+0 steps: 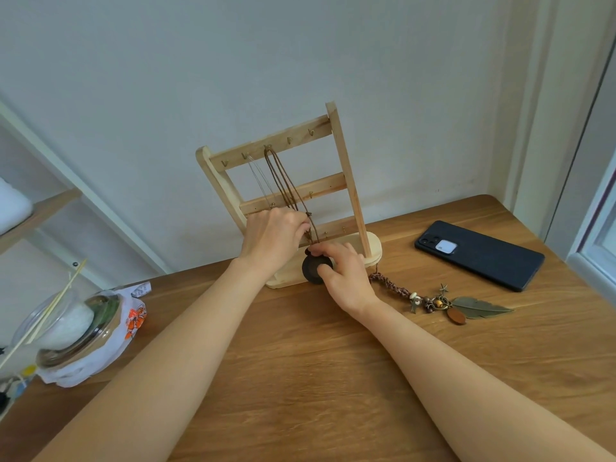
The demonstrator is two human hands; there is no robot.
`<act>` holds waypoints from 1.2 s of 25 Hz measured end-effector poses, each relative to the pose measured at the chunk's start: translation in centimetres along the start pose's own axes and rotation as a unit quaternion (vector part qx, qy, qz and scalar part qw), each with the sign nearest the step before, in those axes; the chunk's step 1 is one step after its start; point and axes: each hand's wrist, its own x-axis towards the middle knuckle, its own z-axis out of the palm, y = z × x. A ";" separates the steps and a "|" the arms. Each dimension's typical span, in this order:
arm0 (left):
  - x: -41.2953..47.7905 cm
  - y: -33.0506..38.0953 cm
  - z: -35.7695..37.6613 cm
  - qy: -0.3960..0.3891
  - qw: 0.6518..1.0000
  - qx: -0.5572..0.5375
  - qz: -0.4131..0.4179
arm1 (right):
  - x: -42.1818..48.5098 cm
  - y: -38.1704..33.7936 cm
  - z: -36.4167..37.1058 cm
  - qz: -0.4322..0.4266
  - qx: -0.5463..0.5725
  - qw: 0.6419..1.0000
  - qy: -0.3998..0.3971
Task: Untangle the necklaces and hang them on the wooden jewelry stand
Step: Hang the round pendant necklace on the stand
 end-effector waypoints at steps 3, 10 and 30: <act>0.1 -0.1 -0.4 -0.045 0.998 -0.024 -0.021 | -0.1 -0.1 0.1 -0.036 -0.030 0.999 -0.001; 0.7 0.4 -1.3 -0.083 0.996 -0.013 -0.025 | 0.1 -0.5 -0.1 -0.100 -0.336 0.936 -0.018; 0.6 -0.3 -2.6 -0.031 0.999 0.013 0.043 | -0.1 -0.4 -0.5 -0.068 -0.313 0.947 -0.001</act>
